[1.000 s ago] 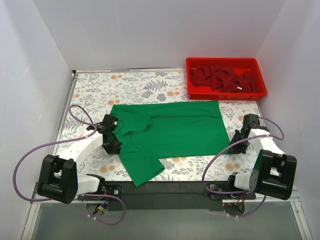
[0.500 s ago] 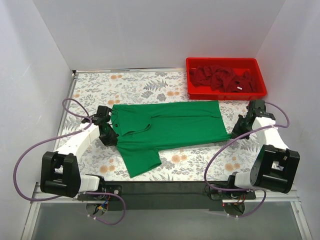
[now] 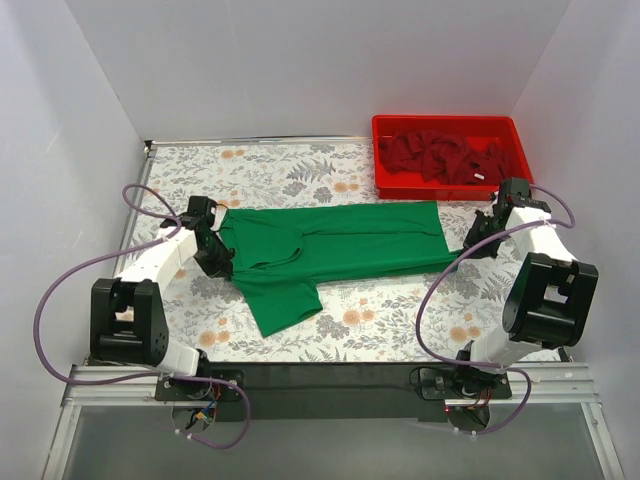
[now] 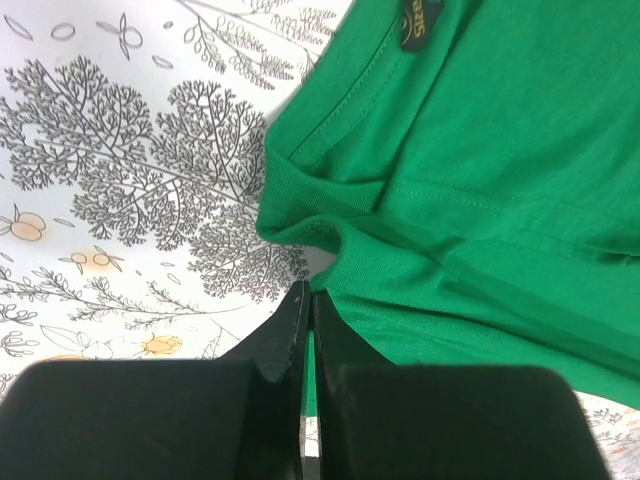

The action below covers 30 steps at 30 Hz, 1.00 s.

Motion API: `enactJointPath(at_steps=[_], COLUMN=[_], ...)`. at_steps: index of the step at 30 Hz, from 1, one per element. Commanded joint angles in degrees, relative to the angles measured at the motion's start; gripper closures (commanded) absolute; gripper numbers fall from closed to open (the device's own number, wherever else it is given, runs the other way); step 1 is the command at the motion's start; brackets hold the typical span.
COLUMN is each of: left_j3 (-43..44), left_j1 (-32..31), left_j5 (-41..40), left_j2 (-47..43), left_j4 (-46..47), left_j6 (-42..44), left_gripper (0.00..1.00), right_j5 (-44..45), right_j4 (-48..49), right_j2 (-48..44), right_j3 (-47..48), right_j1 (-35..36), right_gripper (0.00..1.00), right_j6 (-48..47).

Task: Fold and stack the t-shirts
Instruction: Fold the tshirt

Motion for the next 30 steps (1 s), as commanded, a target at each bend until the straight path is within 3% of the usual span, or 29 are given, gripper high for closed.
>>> enactJointPath(at_steps=[1,30], left_j3=[3.12,7.52], left_j1=[1.21,3.23], left_j5=[0.21,0.12], left_j2=[1.34,8.12], left_j4=[0.68,3.85], left_j6=[1.61,2.41], left_gripper=[1.00,1.00], right_j5=[-0.17,-4.56], right_j4=[-0.10,3.50], right_j2=[1.59,11.18], right_j3=[3.98,9.61], right_j1=[-0.34,1.42], right_gripper=[0.99,0.99], right_j6=[-0.90,0.95])
